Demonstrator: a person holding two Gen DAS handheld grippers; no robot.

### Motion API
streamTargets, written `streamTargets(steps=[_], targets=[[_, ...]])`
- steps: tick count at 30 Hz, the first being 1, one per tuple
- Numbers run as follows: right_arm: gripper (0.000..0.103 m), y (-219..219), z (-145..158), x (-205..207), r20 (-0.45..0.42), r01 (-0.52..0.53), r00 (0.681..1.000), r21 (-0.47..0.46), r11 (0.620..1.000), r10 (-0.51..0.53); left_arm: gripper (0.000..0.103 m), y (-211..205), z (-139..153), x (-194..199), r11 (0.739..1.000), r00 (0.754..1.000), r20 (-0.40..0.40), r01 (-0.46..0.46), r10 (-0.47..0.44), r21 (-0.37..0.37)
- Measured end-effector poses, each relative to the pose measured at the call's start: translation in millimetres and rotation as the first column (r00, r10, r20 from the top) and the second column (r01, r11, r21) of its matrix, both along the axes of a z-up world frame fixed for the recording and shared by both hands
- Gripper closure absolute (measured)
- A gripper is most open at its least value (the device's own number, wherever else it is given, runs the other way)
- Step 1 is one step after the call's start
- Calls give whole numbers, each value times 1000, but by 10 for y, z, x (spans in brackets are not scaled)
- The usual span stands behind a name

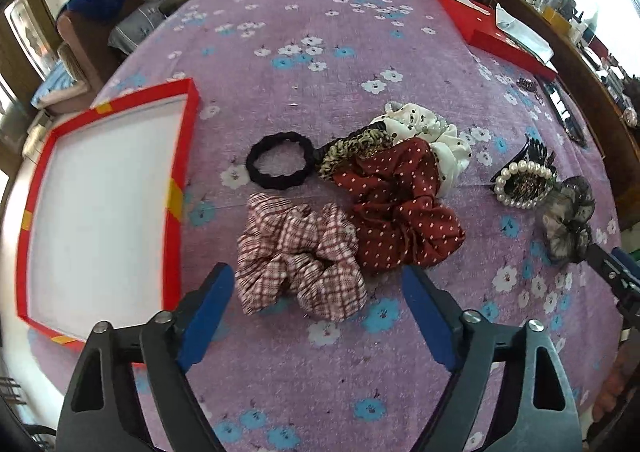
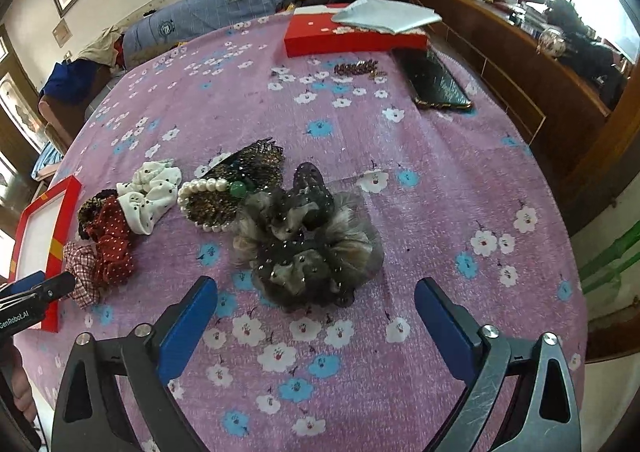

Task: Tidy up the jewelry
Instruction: 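Grasp the grey sheer scrunchie with right tool while left tool grasps red polka-dot scrunchie, then carry both scrunchies to the red-rimmed tray and open both tools to drop them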

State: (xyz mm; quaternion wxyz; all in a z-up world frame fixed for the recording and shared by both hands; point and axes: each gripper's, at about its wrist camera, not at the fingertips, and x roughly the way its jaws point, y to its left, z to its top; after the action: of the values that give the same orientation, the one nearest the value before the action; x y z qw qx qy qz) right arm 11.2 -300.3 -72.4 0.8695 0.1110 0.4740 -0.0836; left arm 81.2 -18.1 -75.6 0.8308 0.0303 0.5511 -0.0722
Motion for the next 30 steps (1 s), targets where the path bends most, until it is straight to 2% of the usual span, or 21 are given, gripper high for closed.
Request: streamTargets(steps=[5, 6, 9, 13, 16, 17, 19, 21, 22, 23, 27, 30], targets=[[10, -45, -89, 154, -14, -3, 1000, 6, 1000, 3, 23, -123, -80, 156, 1000, 1000, -6, 26, -26, -14], [12, -55, -102, 172, -16, -2, 1000, 8, 1000, 2, 27, -151, -85, 177, 999, 999, -9, 32, -32, -19], [17, -70, -170, 246, -29, -6, 1000, 25, 1000, 7, 33, -284, -85, 218, 995, 996, -10, 83, -84, -46], [20, -83, -231, 291, -37, 1, 999, 35, 999, 0, 34, -496, -104, 247, 983, 984, 7, 176, -176, -58], [27, -87, -254, 309, -41, 6, 999, 42, 999, -4, 36, -594, -181, 282, 976, 977, -10, 210, -211, -59], [31, -86, -253, 311, -41, 7, 999, 43, 999, -6, 40, -619, -218, 303, 975, 976, -23, 214, -215, -58], [37, -82, -235, 300, -40, 10, 999, 46, 999, -8, 54, -640, -287, 358, 976, 976, -54, 208, -211, -61], [47, -80, -204, 278, -37, 14, 999, 49, 999, -12, 79, -619, -313, 380, 979, 978, -71, 192, -197, -74], [51, -81, -193, 266, -35, 15, 999, 51, 999, -13, 86, -592, -306, 379, 979, 979, -75, 182, -189, -87], [61, -80, -174, 242, -32, 15, 999, 55, 998, -13, 91, -560, -286, 375, 978, 979, -82, 177, -187, -111], [87, -93, -110, 148, -29, 19, 999, 101, 995, -17, 96, -402, -130, 307, 971, 983, -87, 144, -163, -192], [92, -89, -53, 63, -29, 30, 999, 120, 992, -26, 96, -292, 25, 195, 960, 984, -79, 138, -162, -243]])
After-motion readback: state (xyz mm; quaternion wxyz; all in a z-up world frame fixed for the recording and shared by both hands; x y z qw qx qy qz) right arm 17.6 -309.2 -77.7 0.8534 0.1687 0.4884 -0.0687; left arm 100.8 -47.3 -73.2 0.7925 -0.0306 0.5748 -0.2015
